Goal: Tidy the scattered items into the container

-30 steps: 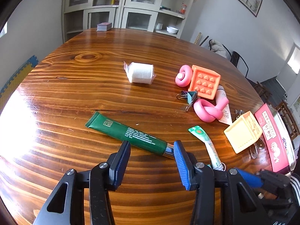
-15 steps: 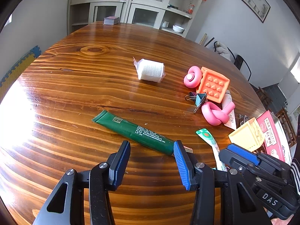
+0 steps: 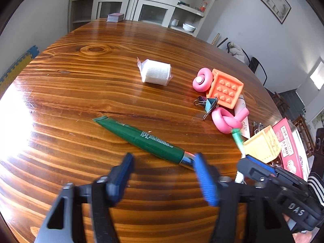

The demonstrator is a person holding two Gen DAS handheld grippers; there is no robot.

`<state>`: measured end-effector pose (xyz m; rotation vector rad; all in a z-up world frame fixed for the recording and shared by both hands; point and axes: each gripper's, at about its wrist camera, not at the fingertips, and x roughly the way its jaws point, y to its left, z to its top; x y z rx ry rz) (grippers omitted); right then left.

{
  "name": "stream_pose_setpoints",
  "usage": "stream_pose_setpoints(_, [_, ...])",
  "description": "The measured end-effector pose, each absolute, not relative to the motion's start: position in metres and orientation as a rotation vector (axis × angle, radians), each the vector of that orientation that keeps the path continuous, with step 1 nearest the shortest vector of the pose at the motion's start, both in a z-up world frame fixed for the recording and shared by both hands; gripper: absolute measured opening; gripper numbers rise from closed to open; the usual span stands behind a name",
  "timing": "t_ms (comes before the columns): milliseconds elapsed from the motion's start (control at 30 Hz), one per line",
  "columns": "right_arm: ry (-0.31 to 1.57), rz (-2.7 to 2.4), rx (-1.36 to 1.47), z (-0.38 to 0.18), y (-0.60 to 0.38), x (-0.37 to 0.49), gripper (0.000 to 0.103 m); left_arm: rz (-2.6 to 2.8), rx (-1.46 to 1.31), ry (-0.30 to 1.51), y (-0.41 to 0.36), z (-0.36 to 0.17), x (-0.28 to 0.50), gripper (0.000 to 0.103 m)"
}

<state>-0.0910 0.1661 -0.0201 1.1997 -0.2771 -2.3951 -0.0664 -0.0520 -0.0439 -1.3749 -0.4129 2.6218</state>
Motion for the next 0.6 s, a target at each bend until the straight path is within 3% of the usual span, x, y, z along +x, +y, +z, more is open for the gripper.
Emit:
stream_pose_setpoints(167, [-0.357,-2.431,1.125,-0.012,0.188,-0.078,0.023,2.664,-1.408,-0.387,-0.046,-0.046,-0.08,0.084])
stream_pose_setpoints(433, [-0.342,-2.476,1.071,-0.003,0.2,-0.063,0.023,2.764,-1.411,-0.079,-0.015,-0.052,-0.096,0.083])
stream_pose_setpoints(467, [-0.318,-2.488,1.065,-0.002,0.198,-0.062,0.023,2.773,-1.398,-0.018,-0.009,-0.054,-0.095,0.08])
stream_pose_setpoints(533, [-0.277,-2.509,1.059,-0.003,0.194,-0.061,0.023,2.757,-1.355,0.037,0.0,-0.052,-0.092,0.055])
stream_pose_setpoints(600, [-0.249,-2.517,1.058,-0.004,0.195,-0.06,0.023,2.732,-1.334,0.065,0.005,-0.05,-0.089,0.037])
